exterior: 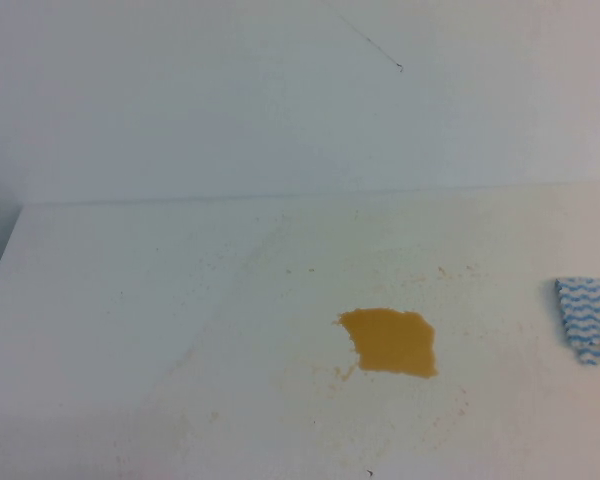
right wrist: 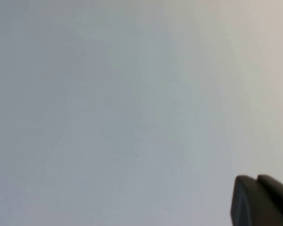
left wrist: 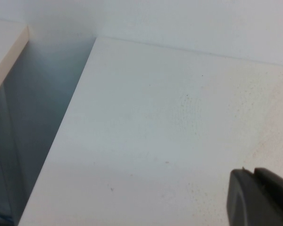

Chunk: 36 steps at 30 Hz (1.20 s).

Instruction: Wipe the table

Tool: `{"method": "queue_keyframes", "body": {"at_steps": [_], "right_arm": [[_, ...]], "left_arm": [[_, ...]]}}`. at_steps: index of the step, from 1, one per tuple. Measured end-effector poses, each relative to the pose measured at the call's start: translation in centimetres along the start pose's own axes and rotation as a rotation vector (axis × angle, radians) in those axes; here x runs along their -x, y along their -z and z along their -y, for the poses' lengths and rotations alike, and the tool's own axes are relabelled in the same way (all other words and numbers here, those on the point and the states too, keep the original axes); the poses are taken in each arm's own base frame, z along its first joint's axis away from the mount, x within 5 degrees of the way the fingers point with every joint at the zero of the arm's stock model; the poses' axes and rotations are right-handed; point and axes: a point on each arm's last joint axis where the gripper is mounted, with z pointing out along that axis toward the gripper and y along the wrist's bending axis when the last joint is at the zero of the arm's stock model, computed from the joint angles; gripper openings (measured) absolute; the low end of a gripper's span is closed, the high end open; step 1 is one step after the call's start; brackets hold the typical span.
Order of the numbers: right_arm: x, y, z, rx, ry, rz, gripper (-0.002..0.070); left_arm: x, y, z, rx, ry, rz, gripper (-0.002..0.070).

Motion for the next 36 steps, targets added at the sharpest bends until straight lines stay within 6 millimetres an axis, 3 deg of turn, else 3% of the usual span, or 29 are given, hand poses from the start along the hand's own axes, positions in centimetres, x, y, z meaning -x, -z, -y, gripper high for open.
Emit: {"method": "queue_keyframes", "body": {"at_steps": [5,9,11,18,23,29,36], "right_arm": [[4.8,-1.5,-1.7,0.093,0.249,-0.187,-0.0001],[7.0,-4.2,-2.7,0.145,0.311,-0.373,-0.0001],[7.2,-6.3,-3.1,0.164,0.308,-0.508,-0.0001],[3.1,-12.9,-3.3,0.186,0.289,-0.886,-0.0001],[-2.6,-16.4,-2.5,0.179,0.327,-1.071,-0.0001],[-8.2,-18.7,-1.9,0.203,0.372,-1.213,-0.0001],[-13.6,-19.4,-1.0,0.206,0.38,-1.329,0.0006]], "left_arm": [[0.0,0.0,0.0,0.0,0.0,0.0,-0.0001],[0.0,0.0,0.0,0.001,-0.004,0.0,-0.0001],[0.0,0.0,0.0,0.001,-0.004,0.0,-0.0001],[0.0,0.0,0.0,0.001,-0.004,0.0,-0.0001],[0.0,0.0,0.0,0.001,-0.004,0.0,-0.0001],[0.0,0.0,0.0,0.001,-0.004,0.0,-0.0001],[0.0,0.0,0.0,0.001,-0.004,0.0,-0.0001]]}}
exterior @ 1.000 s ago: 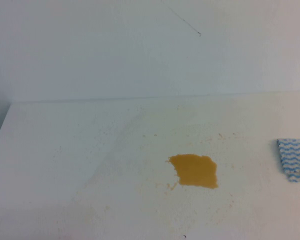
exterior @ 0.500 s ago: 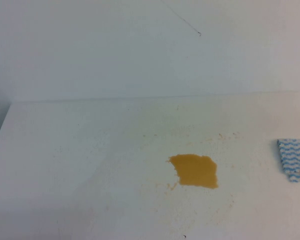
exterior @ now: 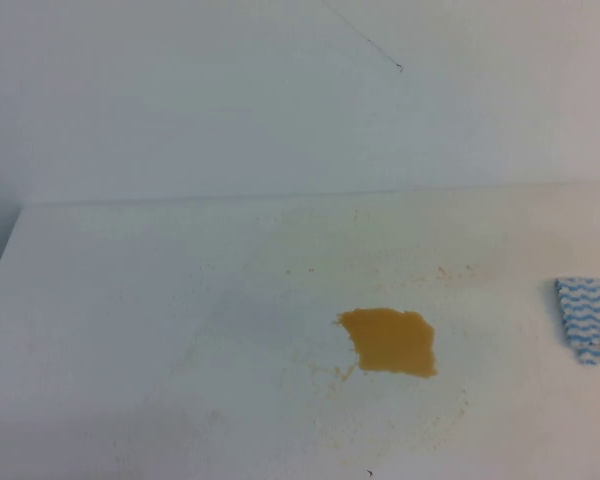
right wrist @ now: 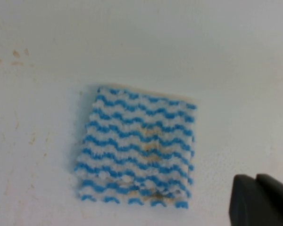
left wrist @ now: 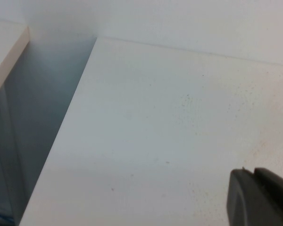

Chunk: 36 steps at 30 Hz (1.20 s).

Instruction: Wipe the table

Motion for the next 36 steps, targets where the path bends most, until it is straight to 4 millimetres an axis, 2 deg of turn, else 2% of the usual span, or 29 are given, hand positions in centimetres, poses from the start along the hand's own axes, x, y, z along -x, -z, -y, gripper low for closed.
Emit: {"method": "queue_keyframes", "body": {"at_steps": [3,5,9,11,14,21,27,30,36], "right_arm": [[-0.5,-1.8,-0.1,0.012,-0.01,-0.043,0.0068],[-0.9,-2.8,-0.2,0.024,-0.015,-0.072,0.0154],[-1.5,-5.0,-1.8,0.074,0.054,-0.129,0.0325],[-1.8,-6.3,-2.9,0.104,0.116,-0.148,0.0363],[-2.2,-8.4,-4.1,0.118,0.158,-0.148,0.0383],[-1.8,-12.9,-4.4,0.141,0.146,-0.222,0.0398],[0.0,-15.0,-4.2,0.149,0.131,-0.23,0.0406],[-0.6,-16.2,-4.4,0.167,0.119,-0.296,0.0407],[-1.2,-17.1,-4.6,0.181,0.107,-0.357,0.0401]], "left_arm": [[0.0,0.0,0.0,0.0,0.0,0.0,-0.0001],[0.0,0.0,0.0,0.0,0.0,0.0,-0.0001],[0.0,0.0,0.0,0.0,0.0,0.0,-0.0001],[0.0,0.0,0.0,0.0,0.0,0.0,-0.0001],[0.0,0.0,0.0,0.0,0.0,0.0,-0.0001],[0.0,0.0,0.0,0.0,0.0,0.0,-0.0001],[0.0,0.0,0.0,0.0,0.0,0.0,-0.0001],[0.0,0.0,0.0,0.0,0.0,0.0,-0.0001],[0.0,0.0,0.0,0.0,0.0,0.0,-0.0001]]}}
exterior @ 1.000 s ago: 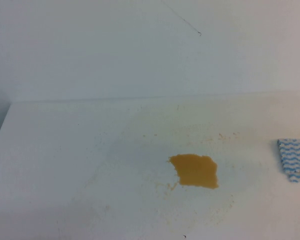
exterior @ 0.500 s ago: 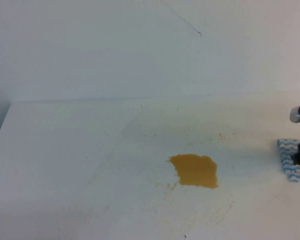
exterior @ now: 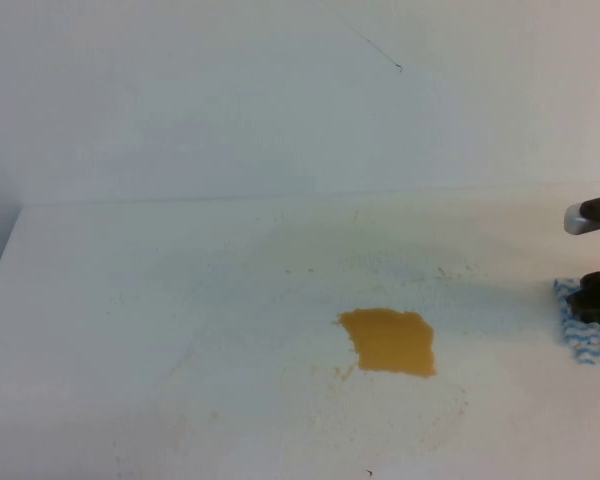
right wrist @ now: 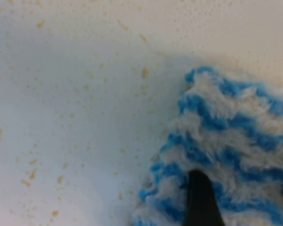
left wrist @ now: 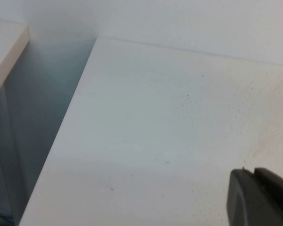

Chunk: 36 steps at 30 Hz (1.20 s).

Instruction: Wipe the table

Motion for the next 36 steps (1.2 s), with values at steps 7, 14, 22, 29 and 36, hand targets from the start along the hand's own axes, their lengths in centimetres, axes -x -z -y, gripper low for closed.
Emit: {"method": "queue_keyframes", "body": {"at_steps": [7,14,22,29,36], "right_arm": [[-0.2,-0.3,0.0,0.007,-0.002,-0.021,0.0144],[-0.1,-0.3,-0.7,0.018,0.016,-0.032,0.0039],[0.7,-0.3,-5.3,0.068,0.066,-0.054,0.0036],[2.0,0.0,-9.7,0.117,0.12,-0.035,0.0034],[5.0,-0.6,-12.7,0.149,0.135,-0.01,0.0033]], "left_arm": [[0.0,0.0,0.0,0.0,0.0,0.0,-0.0001],[0.0,0.0,0.0,0.0,0.0,0.0,-0.0001],[0.0,0.0,0.0,0.0,0.0,0.0,-0.0001],[0.0,0.0,0.0,0.0,0.0,0.0,-0.0001],[0.0,0.0,0.0,0.0,0.0,0.0,-0.0001]]}}
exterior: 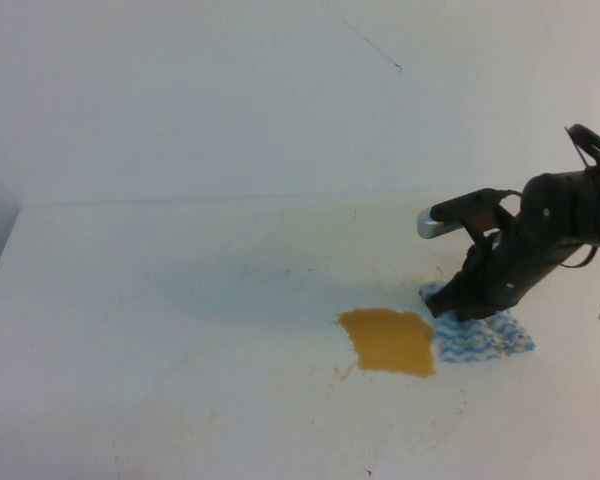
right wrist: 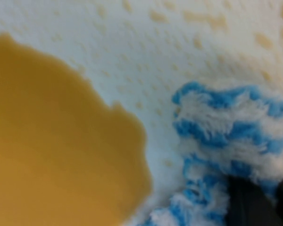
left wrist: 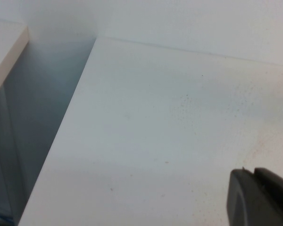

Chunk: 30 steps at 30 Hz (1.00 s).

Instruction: Wipe the table

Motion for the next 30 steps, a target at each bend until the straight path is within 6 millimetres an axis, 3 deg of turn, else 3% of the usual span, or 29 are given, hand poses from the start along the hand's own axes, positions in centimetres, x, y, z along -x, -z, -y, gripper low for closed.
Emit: {"method": "queue_keyframes", "body": {"at_steps": [7,13,18,23,30], "right_arm": [[3.4,-2.0,-3.8,0.048,0.019,-0.022,0.0032],[5.8,-2.3,-11.2,0.119,0.126,0.041,0.0032],[5.9,-1.9,-16.3,0.176,0.204,0.036,0.0032],[5.3,-1.7,-16.7,0.161,0.19,-0.025,0.0032],[3.9,-0.8,-14.5,0.007,0.262,-0.133,0.0032]], "left_arm": [[0.0,0.0,0.0,0.0,0.0,0.0,-0.0001],[0.0,0.0,0.0,0.0,0.0,0.0,-0.0001],[0.0,0.0,0.0,0.0,0.0,0.0,-0.0001],[0.0,0.0,0.0,0.0,0.0,0.0,-0.0001],[0.0,0.0,0.0,0.0,0.0,0.0,-0.0001]]}}
